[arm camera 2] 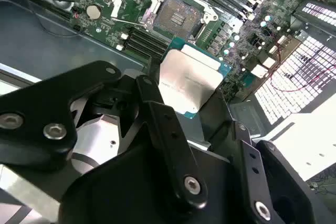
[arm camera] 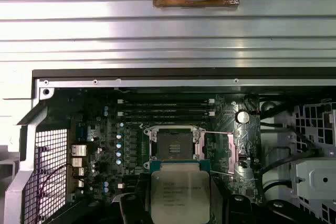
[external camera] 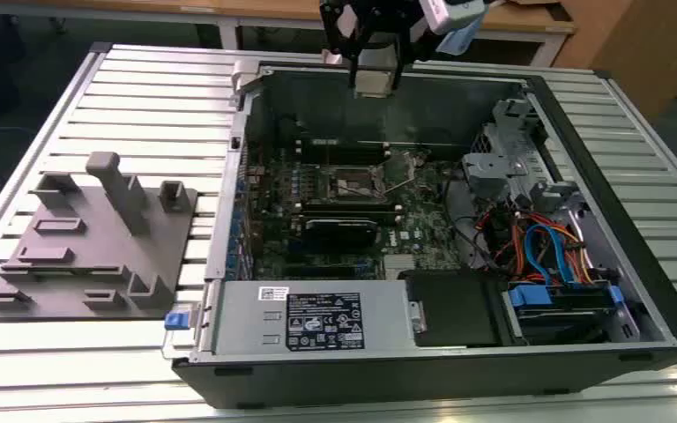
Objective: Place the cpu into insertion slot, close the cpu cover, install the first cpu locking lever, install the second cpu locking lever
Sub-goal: 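Place the cpu into insertion slot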
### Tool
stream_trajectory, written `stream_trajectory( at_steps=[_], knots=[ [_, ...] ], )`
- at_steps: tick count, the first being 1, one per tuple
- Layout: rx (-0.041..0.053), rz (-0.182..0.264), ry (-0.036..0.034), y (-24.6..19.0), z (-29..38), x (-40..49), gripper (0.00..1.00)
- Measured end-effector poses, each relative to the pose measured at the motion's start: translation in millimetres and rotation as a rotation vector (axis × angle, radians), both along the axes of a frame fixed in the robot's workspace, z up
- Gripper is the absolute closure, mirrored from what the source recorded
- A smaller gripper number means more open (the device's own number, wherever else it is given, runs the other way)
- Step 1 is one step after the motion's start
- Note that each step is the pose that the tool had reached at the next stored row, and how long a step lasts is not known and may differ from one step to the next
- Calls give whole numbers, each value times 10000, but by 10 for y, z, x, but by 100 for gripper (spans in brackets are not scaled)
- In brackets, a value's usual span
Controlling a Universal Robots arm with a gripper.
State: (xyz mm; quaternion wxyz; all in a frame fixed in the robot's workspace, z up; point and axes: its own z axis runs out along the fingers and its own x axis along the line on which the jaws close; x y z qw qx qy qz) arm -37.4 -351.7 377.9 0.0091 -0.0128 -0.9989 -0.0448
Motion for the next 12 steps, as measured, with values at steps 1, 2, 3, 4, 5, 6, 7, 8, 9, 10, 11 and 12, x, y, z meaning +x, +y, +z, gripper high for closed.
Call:
stream_trajectory(
  at_steps=[1,2,3,4,5,6,7,8,9,10,11,12],
  knots=[
    [0,0,0,0,0,0,46],
    [0,0,0,0,0,0,46],
    [0,0,0,0,0,0,46],
    [0,0,-1,0,0,0,46],
    [0,0,0,0,0,0,46],
    [0,0,0,0,0,0,46],
    [0,1,-1,0,0,0,46],
    [0,0,0,0,0,0,46],
    [0,0,0,0,0,0,46],
    [0,0,0,0,0,0,46],
    [0,0,0,0,0,0,46],
    [0,0,0,0,0,0,46]
  ],
)
